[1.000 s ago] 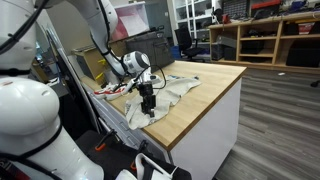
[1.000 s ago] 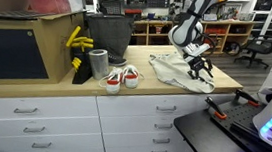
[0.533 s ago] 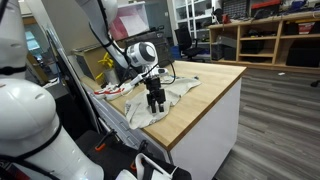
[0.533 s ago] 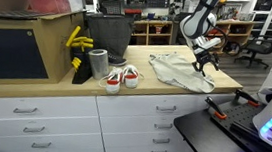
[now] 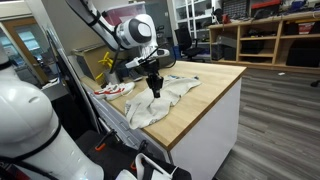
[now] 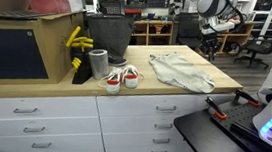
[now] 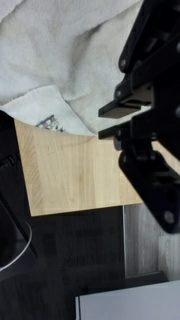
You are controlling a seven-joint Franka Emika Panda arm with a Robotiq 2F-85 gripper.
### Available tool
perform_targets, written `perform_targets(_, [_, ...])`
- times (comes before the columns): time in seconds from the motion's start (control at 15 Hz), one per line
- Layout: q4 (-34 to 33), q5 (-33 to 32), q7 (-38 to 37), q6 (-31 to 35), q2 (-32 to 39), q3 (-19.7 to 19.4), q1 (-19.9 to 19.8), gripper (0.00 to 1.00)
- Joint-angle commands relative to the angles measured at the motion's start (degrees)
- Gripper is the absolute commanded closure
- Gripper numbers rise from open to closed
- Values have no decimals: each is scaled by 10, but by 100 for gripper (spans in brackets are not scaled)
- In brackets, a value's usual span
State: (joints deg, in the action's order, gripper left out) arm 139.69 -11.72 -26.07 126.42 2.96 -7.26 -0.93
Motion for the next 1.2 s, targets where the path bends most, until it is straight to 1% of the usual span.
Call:
perform_targets(0.0, [66,27,-4,52,-53,25,0,100])
perform_targets(0.2, [115,48,-21,124,-39,54,12,100])
perform_targets(0.33, [135,69,-26,166,-22,71,20,100])
perform_targets(0.53, [147,97,-32,222,5,87,32,100])
perform_targets(0.67, [147,103,-31,256,23,85,35,100])
perform_targets(0.87, [137,79,-39,311,64,68,38,100])
perform_targets(1.07, [139,65,-51,368,101,50,57,100])
perform_targets(1.13, [140,66,-56,383,118,46,71,100])
